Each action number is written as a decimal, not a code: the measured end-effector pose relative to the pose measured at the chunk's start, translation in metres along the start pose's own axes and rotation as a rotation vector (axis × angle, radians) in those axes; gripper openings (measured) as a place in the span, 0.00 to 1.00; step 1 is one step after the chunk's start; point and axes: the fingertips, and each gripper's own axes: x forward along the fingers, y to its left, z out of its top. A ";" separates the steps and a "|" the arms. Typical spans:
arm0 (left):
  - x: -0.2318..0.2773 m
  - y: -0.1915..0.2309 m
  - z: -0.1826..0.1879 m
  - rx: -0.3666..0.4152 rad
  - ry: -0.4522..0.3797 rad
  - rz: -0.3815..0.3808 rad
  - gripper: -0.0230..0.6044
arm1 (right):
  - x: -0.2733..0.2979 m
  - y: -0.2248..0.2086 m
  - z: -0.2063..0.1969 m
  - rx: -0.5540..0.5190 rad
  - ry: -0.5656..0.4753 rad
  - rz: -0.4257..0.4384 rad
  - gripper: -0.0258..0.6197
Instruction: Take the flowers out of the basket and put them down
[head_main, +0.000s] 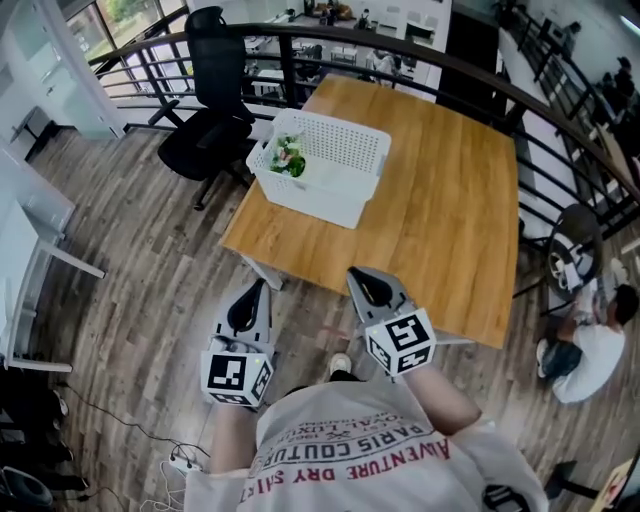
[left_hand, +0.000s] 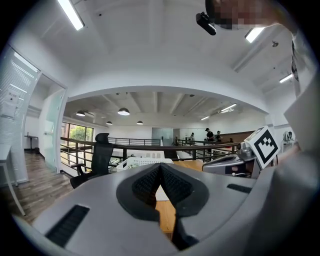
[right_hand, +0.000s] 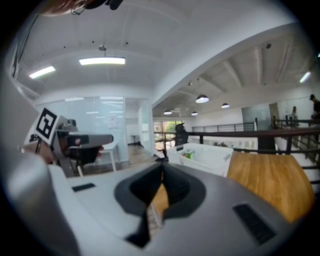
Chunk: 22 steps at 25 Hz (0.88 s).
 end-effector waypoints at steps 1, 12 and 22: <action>0.013 0.002 0.001 -0.003 -0.001 0.000 0.08 | 0.007 -0.010 0.003 -0.003 0.001 -0.001 0.08; 0.143 0.050 -0.011 -0.049 0.033 -0.068 0.08 | 0.097 -0.097 0.025 -0.010 0.008 -0.079 0.08; 0.262 0.139 0.014 -0.004 0.017 -0.279 0.08 | 0.203 -0.132 0.060 0.015 0.016 -0.240 0.08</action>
